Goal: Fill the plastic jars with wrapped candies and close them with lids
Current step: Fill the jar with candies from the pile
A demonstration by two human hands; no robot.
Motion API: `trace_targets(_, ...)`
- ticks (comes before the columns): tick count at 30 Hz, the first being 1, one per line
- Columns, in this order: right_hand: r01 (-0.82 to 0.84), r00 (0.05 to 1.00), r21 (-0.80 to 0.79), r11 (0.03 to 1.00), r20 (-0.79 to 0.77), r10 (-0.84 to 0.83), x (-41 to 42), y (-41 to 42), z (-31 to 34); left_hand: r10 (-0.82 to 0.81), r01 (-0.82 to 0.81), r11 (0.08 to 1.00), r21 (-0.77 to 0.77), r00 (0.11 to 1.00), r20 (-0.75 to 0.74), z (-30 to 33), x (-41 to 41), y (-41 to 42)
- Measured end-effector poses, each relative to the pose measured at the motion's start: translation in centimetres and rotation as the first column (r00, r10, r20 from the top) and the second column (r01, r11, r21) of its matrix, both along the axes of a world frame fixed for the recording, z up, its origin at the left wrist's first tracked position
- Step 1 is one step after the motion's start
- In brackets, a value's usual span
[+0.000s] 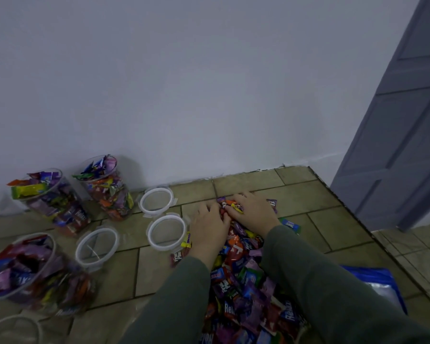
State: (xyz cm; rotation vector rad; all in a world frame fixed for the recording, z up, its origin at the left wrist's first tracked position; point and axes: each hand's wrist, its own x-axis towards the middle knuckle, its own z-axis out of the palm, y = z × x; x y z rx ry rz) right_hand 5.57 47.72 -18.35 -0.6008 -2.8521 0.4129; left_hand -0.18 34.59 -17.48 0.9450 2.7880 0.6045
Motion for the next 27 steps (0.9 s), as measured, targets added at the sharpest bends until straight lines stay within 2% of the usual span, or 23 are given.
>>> trace_targets(7, -0.039, 0.986, -0.23, 0.972, -0.17, 0.0, 1.1, -1.9, 1.7, 0.039, -0.04, 0.999, 0.024, 0.998, 0.055, 1.8, 0.1, -0.8)
trace_targets(14, -0.051, 0.887, -0.392, 0.918, -0.441, -0.139, 2.7, -5.1, 4.5, 0.11, -0.119, 0.973, 0.198, 0.992, 0.056, 4.6, 1.3, -2.8)
trace_targets(19, -0.076, 0.771, -0.641, 0.764, -0.523, -0.362, 4.3, -8.5, 6.8, 0.137, -0.158, 0.914, 0.374, 0.987, 0.082, 6.6, 2.8, -5.5)
trace_targets(22, -0.132, 0.678, -0.763, 0.633, -0.535, -0.504, 5.1, -10.8, 7.8, 0.125, -0.141, 0.877, 0.459, 0.99, 0.065, 7.5, 4.2, -7.3)
trace_targets(27, -0.167, 0.67, -0.825, 0.54, -0.497, -0.551, 6.0, -13.9, 8.3, 0.11, -0.151, 0.812, 0.564, 0.988, 0.105, 8.3, 6.4, -10.1)
